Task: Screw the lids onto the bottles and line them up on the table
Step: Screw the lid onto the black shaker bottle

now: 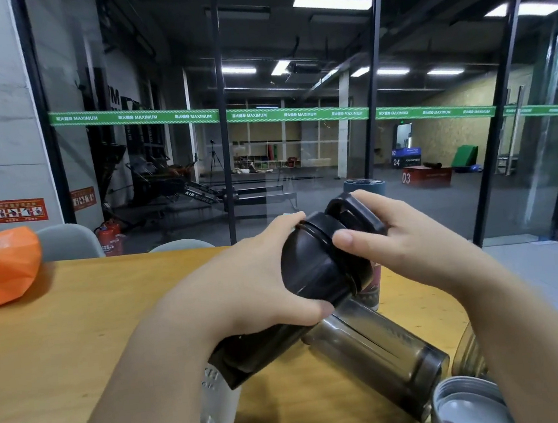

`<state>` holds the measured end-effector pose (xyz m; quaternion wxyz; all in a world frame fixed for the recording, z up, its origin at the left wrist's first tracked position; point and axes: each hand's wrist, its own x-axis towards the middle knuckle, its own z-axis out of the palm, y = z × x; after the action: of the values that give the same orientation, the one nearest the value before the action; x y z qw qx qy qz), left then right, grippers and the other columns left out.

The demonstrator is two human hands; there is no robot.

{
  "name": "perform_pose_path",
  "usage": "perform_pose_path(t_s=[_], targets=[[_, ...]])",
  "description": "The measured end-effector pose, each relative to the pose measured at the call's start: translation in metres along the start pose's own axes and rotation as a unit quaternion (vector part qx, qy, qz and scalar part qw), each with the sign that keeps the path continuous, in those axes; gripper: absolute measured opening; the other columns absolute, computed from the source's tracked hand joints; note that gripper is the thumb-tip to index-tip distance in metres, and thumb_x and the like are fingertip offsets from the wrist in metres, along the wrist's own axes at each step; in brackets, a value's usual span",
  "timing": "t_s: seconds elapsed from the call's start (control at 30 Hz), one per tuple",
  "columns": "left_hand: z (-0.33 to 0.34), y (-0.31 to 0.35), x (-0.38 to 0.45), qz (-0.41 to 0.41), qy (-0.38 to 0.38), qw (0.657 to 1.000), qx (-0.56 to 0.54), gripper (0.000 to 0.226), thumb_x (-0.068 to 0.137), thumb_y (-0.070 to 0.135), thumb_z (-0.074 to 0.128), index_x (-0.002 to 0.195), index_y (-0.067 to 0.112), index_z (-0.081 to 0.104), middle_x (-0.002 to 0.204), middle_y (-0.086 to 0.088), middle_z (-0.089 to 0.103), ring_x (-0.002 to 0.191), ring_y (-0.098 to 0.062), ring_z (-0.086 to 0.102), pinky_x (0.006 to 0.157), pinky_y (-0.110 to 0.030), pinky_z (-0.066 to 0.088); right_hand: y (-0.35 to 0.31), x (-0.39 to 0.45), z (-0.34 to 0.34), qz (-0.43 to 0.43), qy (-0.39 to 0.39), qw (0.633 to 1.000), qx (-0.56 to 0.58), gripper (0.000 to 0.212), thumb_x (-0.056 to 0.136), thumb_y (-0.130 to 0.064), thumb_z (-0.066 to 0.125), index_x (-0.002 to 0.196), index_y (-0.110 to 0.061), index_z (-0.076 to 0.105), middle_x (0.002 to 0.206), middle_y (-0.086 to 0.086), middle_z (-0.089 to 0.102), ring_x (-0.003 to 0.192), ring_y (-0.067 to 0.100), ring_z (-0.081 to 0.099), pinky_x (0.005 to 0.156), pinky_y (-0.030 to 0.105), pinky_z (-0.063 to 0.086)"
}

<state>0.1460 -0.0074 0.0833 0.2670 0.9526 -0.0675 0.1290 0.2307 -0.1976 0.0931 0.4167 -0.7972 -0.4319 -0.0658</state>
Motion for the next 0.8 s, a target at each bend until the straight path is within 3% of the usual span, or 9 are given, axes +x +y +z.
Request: perform_pose_path(t_s=[0.07, 0.2, 0.4, 0.53, 0.67, 0.8], targets=[[0.003, 0.002, 0.001, 0.008, -0.002, 0.999, 0.032, 0.102, 0.062, 0.050, 0.077, 0.140, 0.054, 0.011, 0.115, 0.019, 0.055, 0.098, -0.006, 0.058, 0.084, -0.029, 0.052, 0.000, 0.002, 0.004, 0.024, 0.017, 0.999, -0.020, 0.031, 0.069, -0.065, 0.059, 0.090, -0.043, 0.057, 0.089, -0.019, 0.068, 0.083, -0.001, 0.065, 0.074, 0.030, 0.054], [0.006, 0.002, 0.003, 0.015, -0.017, 0.999, 0.049, 0.105, 0.063, 0.049, 0.077, 0.142, 0.053, 0.008, 0.114, 0.019, 0.052, 0.098, -0.007, 0.056, 0.084, -0.027, 0.051, -0.001, 0.001, 0.007, 0.060, 0.014, 0.996, -0.062, 0.053, 0.071, -0.077, 0.050, 0.097, -0.032, 0.057, 0.091, -0.007, 0.070, 0.083, 0.008, 0.067, 0.081, 0.039, 0.055], [0.005, 0.000, 0.004, 0.027, -0.033, 0.999, 0.012, 0.106, 0.059, 0.047, 0.081, 0.139, 0.058, 0.012, 0.119, 0.021, 0.054, 0.101, -0.004, 0.057, 0.089, -0.030, 0.051, 0.002, 0.000, 0.000, 0.082, 0.003, 0.994, -0.076, 0.066, 0.057, -0.084, 0.043, 0.095, -0.032, 0.060, 0.087, -0.007, 0.070, 0.077, 0.007, 0.067, 0.067, 0.030, 0.057], [0.006, -0.001, 0.005, 0.042, -0.034, 0.999, 0.007, 0.106, 0.059, 0.047, 0.082, 0.140, 0.056, 0.014, 0.123, 0.022, 0.053, 0.107, -0.003, 0.055, 0.093, -0.030, 0.048, 0.004, -0.001, -0.007, 0.080, 0.012, 0.993, -0.090, 0.074, 0.052, -0.086, 0.042, 0.096, -0.030, 0.062, 0.089, -0.002, 0.070, 0.082, 0.016, 0.067, 0.076, 0.043, 0.056], [0.011, -0.001, 0.008, 0.055, -0.030, 0.998, 0.004, 0.106, 0.059, 0.048, 0.081, 0.140, 0.056, 0.014, 0.126, 0.023, 0.052, 0.110, -0.004, 0.053, 0.095, -0.031, 0.047, 0.001, -0.004, -0.009, 0.111, 0.024, 0.991, -0.070, 0.075, 0.057, -0.090, 0.041, 0.092, -0.028, 0.063, 0.080, -0.001, 0.070, 0.070, 0.016, 0.068, 0.056, 0.034, 0.054], [0.012, 0.001, 0.007, 0.069, -0.024, 0.997, 0.013, 0.108, 0.060, 0.045, 0.081, 0.142, 0.054, 0.012, 0.130, 0.024, 0.050, 0.112, -0.003, 0.053, 0.095, -0.028, 0.047, -0.003, -0.003, -0.004, 0.145, 0.032, 0.987, -0.064, 0.078, 0.064, -0.085, 0.032, 0.090, -0.020, 0.067, 0.077, 0.012, 0.071, 0.060, 0.023, 0.068, 0.055, 0.040, 0.057]])
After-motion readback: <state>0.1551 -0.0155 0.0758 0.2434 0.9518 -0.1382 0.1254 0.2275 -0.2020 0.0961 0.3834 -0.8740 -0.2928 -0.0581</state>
